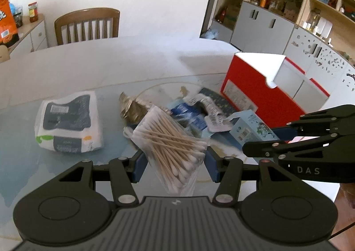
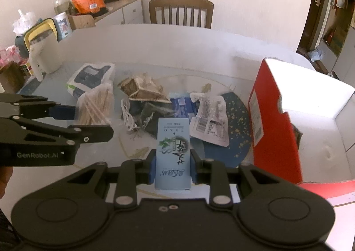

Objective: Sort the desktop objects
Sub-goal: 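Lift and carry the swab bag and blue carton toward the shoebox with both grippers, then lower the swab bag and blue carton into the shoebox, opening both grippers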

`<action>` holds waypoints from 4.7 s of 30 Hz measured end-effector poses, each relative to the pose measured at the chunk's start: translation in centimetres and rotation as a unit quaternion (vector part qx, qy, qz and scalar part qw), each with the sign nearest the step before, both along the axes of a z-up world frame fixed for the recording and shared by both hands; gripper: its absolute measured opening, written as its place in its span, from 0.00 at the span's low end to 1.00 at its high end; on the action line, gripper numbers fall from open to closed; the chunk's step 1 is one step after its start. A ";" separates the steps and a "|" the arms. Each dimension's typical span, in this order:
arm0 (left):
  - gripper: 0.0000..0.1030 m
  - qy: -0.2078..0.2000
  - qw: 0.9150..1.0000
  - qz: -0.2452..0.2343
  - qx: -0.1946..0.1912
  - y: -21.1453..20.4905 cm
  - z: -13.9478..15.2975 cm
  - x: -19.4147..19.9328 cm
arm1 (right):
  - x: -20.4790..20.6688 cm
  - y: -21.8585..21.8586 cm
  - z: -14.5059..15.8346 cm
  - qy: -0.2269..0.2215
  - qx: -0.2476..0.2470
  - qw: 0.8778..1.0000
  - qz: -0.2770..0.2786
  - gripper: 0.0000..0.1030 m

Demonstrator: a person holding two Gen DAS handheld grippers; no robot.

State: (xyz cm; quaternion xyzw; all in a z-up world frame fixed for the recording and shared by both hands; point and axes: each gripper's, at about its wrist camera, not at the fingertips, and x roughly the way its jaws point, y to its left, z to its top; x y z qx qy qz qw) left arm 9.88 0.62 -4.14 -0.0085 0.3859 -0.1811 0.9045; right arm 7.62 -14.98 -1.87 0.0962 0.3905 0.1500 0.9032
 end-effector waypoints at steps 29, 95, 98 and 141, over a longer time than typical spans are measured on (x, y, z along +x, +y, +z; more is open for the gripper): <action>0.52 -0.028 0.998 -0.050 -0.015 -11.6 5.0 1.9 | -0.5 -12.3 2.1 -0.036 0.037 0.998 -0.037 0.27; 0.52 0.139 0.956 -0.212 0.146 -34.3 -3.1 14.6 | 12.9 -25.6 -10.5 0.133 -0.003 0.989 -0.063 0.27; 0.52 0.140 0.954 -0.217 0.152 -34.6 -3.1 14.5 | 13.5 -25.3 -10.6 0.137 -0.003 0.989 -0.061 0.27; 0.61 0.128 0.963 -0.218 0.096 -33.6 0.0 9.8 | 12.4 -26.2 -9.7 0.146 -0.001 0.988 -0.059 0.39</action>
